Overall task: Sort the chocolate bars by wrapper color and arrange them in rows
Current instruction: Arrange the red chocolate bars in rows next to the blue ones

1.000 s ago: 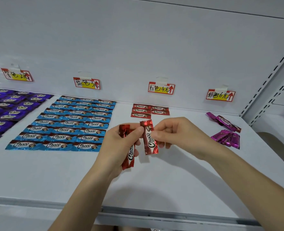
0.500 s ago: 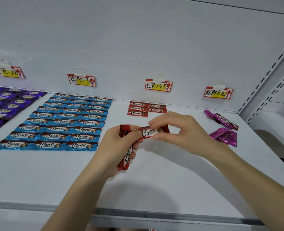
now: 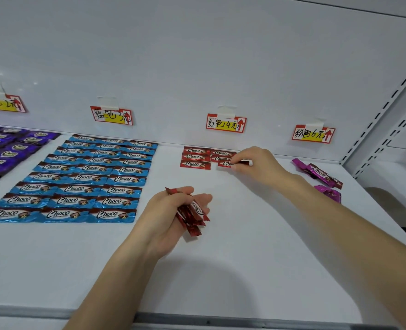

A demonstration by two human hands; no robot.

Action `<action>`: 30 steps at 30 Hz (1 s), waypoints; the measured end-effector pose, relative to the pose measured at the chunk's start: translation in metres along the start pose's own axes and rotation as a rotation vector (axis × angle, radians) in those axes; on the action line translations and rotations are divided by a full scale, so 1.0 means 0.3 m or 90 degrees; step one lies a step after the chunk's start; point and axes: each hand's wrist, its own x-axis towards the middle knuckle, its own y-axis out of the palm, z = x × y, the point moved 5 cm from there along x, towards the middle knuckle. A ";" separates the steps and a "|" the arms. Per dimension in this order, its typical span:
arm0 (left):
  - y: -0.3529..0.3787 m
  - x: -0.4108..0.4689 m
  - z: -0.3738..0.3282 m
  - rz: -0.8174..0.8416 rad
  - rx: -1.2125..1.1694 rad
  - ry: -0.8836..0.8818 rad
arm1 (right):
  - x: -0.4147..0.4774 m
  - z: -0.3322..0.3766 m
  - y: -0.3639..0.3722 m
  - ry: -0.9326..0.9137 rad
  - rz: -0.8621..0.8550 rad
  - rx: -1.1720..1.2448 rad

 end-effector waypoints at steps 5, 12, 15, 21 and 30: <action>-0.007 0.009 -0.006 -0.012 0.003 0.018 | 0.032 -0.004 0.043 -0.029 0.034 -0.005; -0.012 0.005 -0.012 -0.024 -0.004 0.018 | 0.044 0.012 0.075 -0.104 0.040 -0.057; -0.012 0.003 -0.014 -0.019 -0.003 0.019 | 0.042 0.015 0.075 -0.114 0.031 -0.069; -0.014 0.002 -0.014 -0.028 -0.001 0.021 | 0.042 0.018 0.076 -0.113 0.030 -0.068; -0.013 -0.003 -0.015 -0.030 -0.017 0.017 | 0.049 0.006 0.082 -0.106 0.033 -0.090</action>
